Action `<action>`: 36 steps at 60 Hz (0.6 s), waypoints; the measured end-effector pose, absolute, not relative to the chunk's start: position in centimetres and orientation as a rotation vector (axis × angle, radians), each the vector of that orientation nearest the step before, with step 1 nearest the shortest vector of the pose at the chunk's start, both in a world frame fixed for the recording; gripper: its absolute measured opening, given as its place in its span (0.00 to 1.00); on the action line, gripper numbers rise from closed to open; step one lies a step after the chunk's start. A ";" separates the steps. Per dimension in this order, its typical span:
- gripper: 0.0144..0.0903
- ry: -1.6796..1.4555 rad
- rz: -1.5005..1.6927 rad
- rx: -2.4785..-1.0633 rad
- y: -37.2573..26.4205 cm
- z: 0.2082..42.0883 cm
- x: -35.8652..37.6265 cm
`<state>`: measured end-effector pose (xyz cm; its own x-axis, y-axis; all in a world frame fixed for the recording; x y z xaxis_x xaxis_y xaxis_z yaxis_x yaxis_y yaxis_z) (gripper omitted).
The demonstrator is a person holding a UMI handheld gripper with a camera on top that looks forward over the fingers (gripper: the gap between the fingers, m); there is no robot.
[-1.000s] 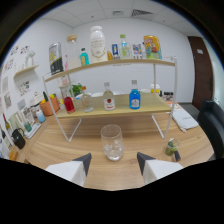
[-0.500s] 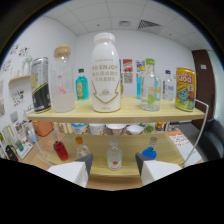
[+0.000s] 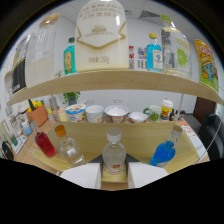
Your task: Make me a cup of Mojito.
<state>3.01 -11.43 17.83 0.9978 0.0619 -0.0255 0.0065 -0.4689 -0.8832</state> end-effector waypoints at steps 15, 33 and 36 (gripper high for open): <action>0.26 -0.056 0.092 -2.044 -12.4 18.5 3.2; 0.25 -0.048 0.057 -1.974 -17.8 22.1 6.9; 0.25 -0.040 0.036 -1.985 -18.8 21.4 8.2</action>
